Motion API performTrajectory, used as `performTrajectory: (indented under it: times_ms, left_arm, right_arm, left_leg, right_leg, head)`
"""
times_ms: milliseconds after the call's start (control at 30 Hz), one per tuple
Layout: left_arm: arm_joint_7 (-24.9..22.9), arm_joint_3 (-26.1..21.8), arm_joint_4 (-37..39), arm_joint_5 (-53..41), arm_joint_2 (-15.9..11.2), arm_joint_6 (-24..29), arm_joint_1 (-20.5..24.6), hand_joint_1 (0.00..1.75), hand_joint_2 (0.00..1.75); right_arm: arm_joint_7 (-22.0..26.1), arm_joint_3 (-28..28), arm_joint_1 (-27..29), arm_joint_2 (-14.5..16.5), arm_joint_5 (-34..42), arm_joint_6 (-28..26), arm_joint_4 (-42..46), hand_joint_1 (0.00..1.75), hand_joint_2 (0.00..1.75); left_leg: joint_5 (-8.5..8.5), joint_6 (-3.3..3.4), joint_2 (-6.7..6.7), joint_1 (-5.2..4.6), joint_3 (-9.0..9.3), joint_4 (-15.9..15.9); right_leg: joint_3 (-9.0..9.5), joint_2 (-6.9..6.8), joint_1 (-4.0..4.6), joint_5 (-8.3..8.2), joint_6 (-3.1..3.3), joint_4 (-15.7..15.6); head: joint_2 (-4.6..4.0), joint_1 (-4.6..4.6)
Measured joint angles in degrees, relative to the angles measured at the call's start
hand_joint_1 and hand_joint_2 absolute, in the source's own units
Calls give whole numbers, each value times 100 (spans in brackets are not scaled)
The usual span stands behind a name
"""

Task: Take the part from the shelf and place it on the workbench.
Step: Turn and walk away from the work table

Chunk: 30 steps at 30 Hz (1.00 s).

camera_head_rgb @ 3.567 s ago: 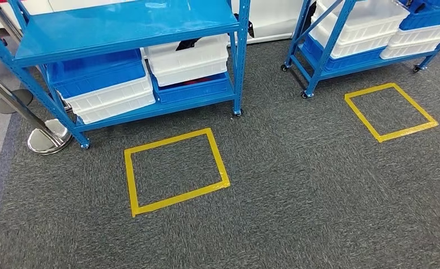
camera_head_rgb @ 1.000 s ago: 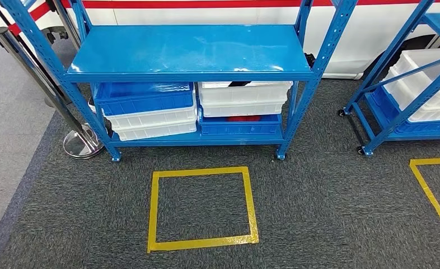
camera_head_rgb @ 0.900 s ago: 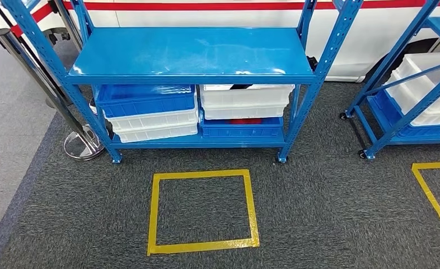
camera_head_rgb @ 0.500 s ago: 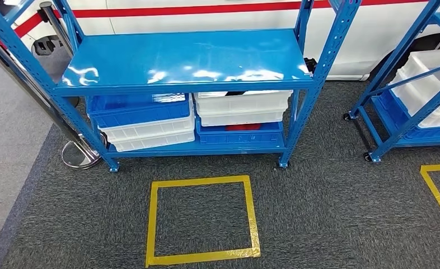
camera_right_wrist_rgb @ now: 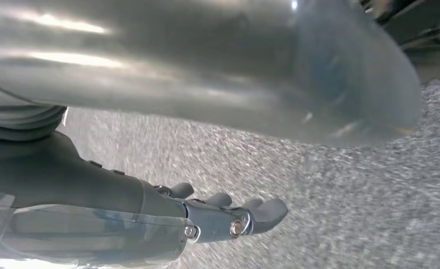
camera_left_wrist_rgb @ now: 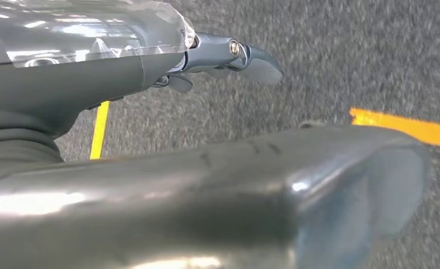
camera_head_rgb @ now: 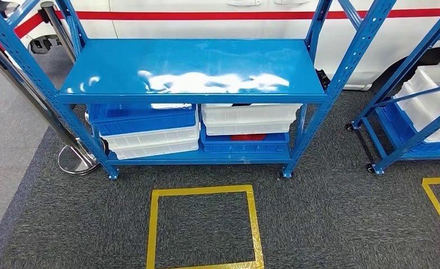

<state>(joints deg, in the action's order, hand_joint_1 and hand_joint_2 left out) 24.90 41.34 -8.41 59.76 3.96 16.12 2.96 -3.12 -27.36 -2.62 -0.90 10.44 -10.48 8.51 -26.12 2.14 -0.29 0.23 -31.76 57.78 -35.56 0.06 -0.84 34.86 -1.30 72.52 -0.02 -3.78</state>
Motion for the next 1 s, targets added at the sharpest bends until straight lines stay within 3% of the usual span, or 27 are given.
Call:
performTrajectory:
  times_ms: [33, 67, 100, 167, 233, 367, 433, 500, 533, 567, 600, 667, 733, 867, 933, 1000]
  left_arm:
    - [2, 2, 0, -7, 0, -4, -5, 0, 0]
    - [5, 4, 0, -15, 0, -9, -13, 0, 0]
    - [8, 7, 0, -26, 0, -15, -22, 0, 0]
    - [13, 11, 0, -43, 0, -32, -33, 0, 0]
    - [17, 15, 0, -56, -1, -51, -29, 0, 0]
    - [21, 20, 0, -67, -8, -67, -12, 0, 0]
    - [17, 21, 0, -68, -15, -67, 0, 0, 0]
    - [9, 22, 0, -65, -16, -67, 2, 0, 0]
    - [4, 23, 0, -63, -16, -67, -3, 0, 0]
    - [-1, 23, 0, -62, -16, -65, -13, 0, 0]
    - [-6, 23, 0, -61, -17, -62, -25, 0, 0]
    - [-10, 23, 1, -56, -27, -54, -50, 0, 0]
    - [-15, 23, 2, -47, -40, -43, -64, 0, 0]
    - [-22, 25, 2, -42, -42, -26, -69, 0, 0]
    - [-31, 27, 2, -42, -42, -17, -63, 0, 0]
    - [-54, 33, 2, -43, -45, -13, -54, 0, 0]
  right_arm:
    - [0, 2, 2, -1, 6, 1, 0, 0, 0]
    - [-1, 4, 10, -1, 14, 1, 0, 0, 0]
    - [-1, 9, 21, -2, 23, 1, -1, 0, 0]
    - [5, 28, 55, -6, 40, 0, -3, 0, 0]
    - [21, 54, 70, -9, 61, -1, -4, 0, 0]
    - [55, 80, 68, 2, 84, -5, 1, 0, 0]
    - [75, 82, 66, 11, 86, -8, 2, 0, 0]
    - [86, 83, 66, 11, 86, -9, 2, 0, 0]
    - [89, 83, 68, 11, 86, -9, 2, 0, 0]
    - [91, 83, 72, 11, 86, -6, 2, 0, 0]
    - [90, 83, 77, 12, 86, -3, 2, 0, 0]
    - [89, 83, 89, 18, 86, 2, 1, 0, 0]
    - [90, 83, 86, 27, 86, 7, -3, 0, 0]
    - [76, 83, 58, 28, 87, 11, -5, 0, 0]
    - [56, 83, 53, 27, 90, -2, -5, 0, 0]
    - [19, 83, 51, 28, 93, -20, -4, 0, 0]
  left_leg:
    - [-48, 5, -7, -5, 49, 0]
    - [-97, 3, -16, -8, 112, 0]
    - [-152, -6, -26, -9, 188, 0]
    - [-271, -45, -37, -16, 340, 11]
    - [-391, -114, -44, -33, 423, 12]
    - [-477, -235, -33, -39, 512, 215]
    - [-684, -281, -16, -16, 261, 706]
    - [-977, -333, -12, 11, -210, 1403]
    - [-1044, -350, -12, 23, -403, 1619]
    - [-996, -357, -11, 30, -511, 1650]
    - [-820, -352, -10, 35, -525, 1473]
    - [-274, -307, -2, 30, -389, 780]
    - [-39, -242, 15, -4, -281, 307]
    - [-22, -85, 4, -2, -120, 118]
    - [-48, -22, -2, 13, 12, 53]
    - [-105, 16, -2, -1, 77, 37]
  right_leg:
    - [-160, 0, -1, 108, -15, 127]
    - [-234, -1, -1, 110, -21, 88]
    - [-222, -1, 0, -30, -22, -125]
    - [-71, -1, 10, -574, 14, -802]
    - [42, -2, 37, -869, 87, -1210]
    - [225, 5, 18, -854, 235, -1321]
    - [328, -6, 7, -796, 291, -1346]
    - [383, -4, 8, -724, 309, -1347]
    - [421, 0, 10, -684, 308, -1347]
    - [473, 4, 9, -639, 301, -1347]
    - [541, 8, 9, -587, 291, -1347]
    - [694, 10, 8, -477, 258, -1348]
    - [785, 15, 12, -391, 197, -1365]
    - [873, 7, 22, -357, 55, -1255]
    - [641, 1, 11, -224, 17, -810]
    - [180, -1, 3, 40, -10, -145]
  head:
    - [0, 0]
    - [0, 0]
    - [0, 0]
    - [0, 0]
    - [0, 1]
    - [0, -1]
    - [0, -1]
    - [0, -2]
    - [0, -2]
    - [0, -2]
    - [0, -2]
    - [0, -2]
    - [0, -1]
    - [0, 1]
    - [0, 2]
    - [0, 2]
